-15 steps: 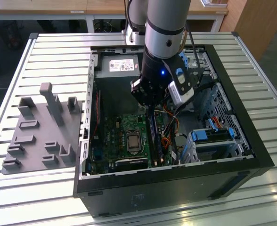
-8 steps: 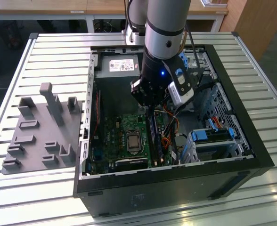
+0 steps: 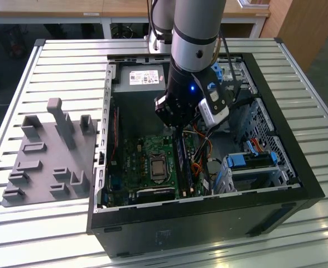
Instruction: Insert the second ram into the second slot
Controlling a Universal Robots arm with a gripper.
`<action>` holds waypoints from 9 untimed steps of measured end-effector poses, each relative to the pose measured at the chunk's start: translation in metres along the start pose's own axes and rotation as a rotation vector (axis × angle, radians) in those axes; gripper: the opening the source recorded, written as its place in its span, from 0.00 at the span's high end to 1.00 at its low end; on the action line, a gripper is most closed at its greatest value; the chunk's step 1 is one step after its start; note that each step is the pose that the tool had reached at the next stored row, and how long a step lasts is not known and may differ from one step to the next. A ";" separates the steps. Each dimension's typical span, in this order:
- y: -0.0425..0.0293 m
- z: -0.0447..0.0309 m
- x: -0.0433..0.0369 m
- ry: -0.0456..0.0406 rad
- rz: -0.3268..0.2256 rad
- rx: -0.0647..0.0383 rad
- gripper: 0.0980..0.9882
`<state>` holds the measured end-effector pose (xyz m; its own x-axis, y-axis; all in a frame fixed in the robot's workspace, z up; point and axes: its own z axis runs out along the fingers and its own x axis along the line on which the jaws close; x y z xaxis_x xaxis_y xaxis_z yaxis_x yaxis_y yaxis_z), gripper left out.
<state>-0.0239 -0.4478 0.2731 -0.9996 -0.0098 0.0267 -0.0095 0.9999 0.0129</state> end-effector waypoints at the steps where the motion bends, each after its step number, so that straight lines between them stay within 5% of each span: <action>1: 0.0000 0.0005 0.0000 0.0000 0.000 0.000 0.96; 9: -0.0001 0.0036 -0.0001 -0.0042 0.000 0.000 0.96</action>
<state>-0.0239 -0.4478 0.2696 -0.9997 -0.0098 0.0225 -0.0095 0.9999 0.0129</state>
